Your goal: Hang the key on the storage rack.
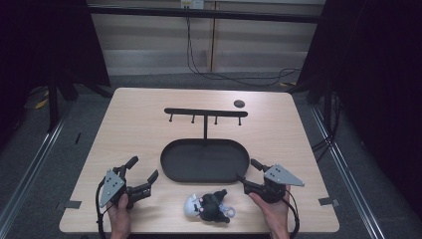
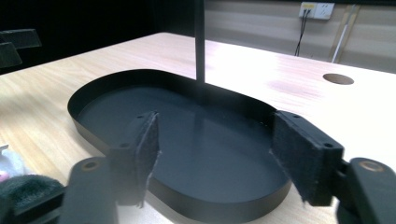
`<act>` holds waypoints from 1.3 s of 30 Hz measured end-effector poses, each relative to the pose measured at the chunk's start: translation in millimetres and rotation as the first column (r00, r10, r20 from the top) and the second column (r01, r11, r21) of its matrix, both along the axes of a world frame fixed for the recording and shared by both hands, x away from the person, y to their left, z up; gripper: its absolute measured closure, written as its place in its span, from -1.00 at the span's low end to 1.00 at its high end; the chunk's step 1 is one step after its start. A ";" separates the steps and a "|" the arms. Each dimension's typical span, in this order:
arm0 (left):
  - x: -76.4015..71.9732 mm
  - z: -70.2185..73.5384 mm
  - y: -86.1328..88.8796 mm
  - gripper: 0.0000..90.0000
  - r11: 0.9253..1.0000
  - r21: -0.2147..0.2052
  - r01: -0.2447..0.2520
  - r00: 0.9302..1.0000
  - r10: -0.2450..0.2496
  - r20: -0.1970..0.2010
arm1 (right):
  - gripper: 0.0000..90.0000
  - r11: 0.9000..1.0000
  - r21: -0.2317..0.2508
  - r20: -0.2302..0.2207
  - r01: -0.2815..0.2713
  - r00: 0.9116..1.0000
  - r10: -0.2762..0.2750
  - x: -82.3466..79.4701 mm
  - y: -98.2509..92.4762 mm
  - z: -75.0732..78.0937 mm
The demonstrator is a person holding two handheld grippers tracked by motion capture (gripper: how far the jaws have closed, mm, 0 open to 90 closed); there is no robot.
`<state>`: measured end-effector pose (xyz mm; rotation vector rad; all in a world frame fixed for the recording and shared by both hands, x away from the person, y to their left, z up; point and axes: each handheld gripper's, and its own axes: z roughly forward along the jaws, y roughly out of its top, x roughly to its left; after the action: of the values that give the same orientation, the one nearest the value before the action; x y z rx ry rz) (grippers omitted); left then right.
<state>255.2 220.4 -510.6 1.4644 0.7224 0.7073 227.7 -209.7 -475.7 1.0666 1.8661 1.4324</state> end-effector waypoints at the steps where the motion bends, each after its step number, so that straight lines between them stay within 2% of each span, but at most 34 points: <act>1: 0.0 0.0 0.1 -0.66 1.000 0.001 0.000 1.000 0.000 0.000 | -0.22 1.000 -0.012 -0.012 -0.002 1.000 0.001 1.5 -0.2 3.1; 4: 0.0 0.0 0.0 -0.66 1.000 0.000 0.000 1.000 0.000 -0.001 | -0.14 0.998 -0.062 -0.038 0.015 0.999 -0.018 4.6 -0.2 9.0; 8: 0.0 0.0 0.0 -0.66 1.000 0.000 0.000 1.000 0.000 0.000 | -0.05 0.995 -0.081 -0.115 -0.054 0.992 0.044 9.4 0.2 16.0; 12: 0.0 0.0 0.1 -0.66 1.000 0.001 0.000 1.000 0.000 -0.001 | -0.11 0.992 -0.087 -0.182 -0.096 0.980 0.079 14.4 0.6 22.4; 15: 0.0 0.0 0.0 -0.66 1.000 0.000 0.000 1.000 0.000 -0.001 | -0.05 0.989 -0.081 -0.223 -0.127 0.969 0.106 15.2 1.8 26.4; 18: 0.0 0.0 0.1 -0.66 1.000 0.001 0.000 1.000 0.000 -0.001 | 0.00 0.981 -0.099 -0.254 -0.170 0.957 0.140 17.0 3.5 30.9; 20: 0.0 0.0 0.0 -0.66 1.000 0.001 0.000 1.000 0.000 -0.001 | -0.02 0.971 -0.096 -0.286 -0.218 0.941 0.183 18.9 4.7 32.9; 21: 0.0 0.0 0.0 -0.66 1.000 0.001 0.000 1.000 0.000 -0.001 | -0.09 0.963 -0.088 -0.303 -0.256 0.927 0.219 19.6 5.6 33.7; 25: 0.0 0.0 0.0 -0.66 1.000 0.000 0.000 1.000 0.000 -0.001 | -0.11 0.944 -0.130 -0.367 -0.303 0.899 0.238 20.3 9.1 37.4; 28: 0.0 0.0 0.0 -0.66 1.000 0.001 0.000 1.000 0.000 -0.001 | -0.16 0.936 -0.174 -0.378 -0.304 0.899 0.222 20.6 11.6 39.2; 29: 0.0 0.0 0.0 -0.66 1.000 0.001 0.000 1.000 0.000 -0.001 | -0.14 0.934 -0.183 -0.386 -0.308 0.896 0.220 20.7 12.3 40.0; 30: 0.0 0.0 0.0 -0.66 1.000 0.001 0.000 1.000 0.000 -0.001 | -0.13 0.929 -0.179 -0.404 -0.324 0.885 0.231 21.7 12.9 40.6; 32: 0.0 0.0 0.0 -0.66 1.000 0.001 0.000 1.000 0.000 -0.001 | -0.11 0.925 -0.179 -0.419 -0.334 0.877 0.236 21.8 14.3 41.6; 34: 0.0 0.0 0.0 -0.66 1.000 0.001 0.000 1.000 0.000 -0.001 | -0.03 0.916 -0.193 -0.434 -0.352 0.868 0.242 22.0 16.2 42.3; 35: 0.0 0.0 0.0 -0.66 1.000 0.001 0.000 1.000 0.000 0.000 | 0.00 0.912 -0.190 -0.449 -0.364 0.858 0.249 22.6 16.9 42.2; 38: 0.0 0.0 0.0 -0.65 1.000 0.001 0.000 1.000 0.000 0.000 | 0.07 0.891 -0.168 -0.502 -0.421 0.815 0.290 26.5 20.1 39.3; 39: 0.0 0.0 0.0 -0.65 1.000 0.001 0.000 1.000 0.000 -0.001 | 0.05 0.882 -0.163 -0.529 -0.442 0.794 0.300 27.5 22.3 37.7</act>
<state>255.2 220.4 -510.6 1.4656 0.7225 0.7073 255.2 -187.3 -438.0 1.0158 2.6882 1.0963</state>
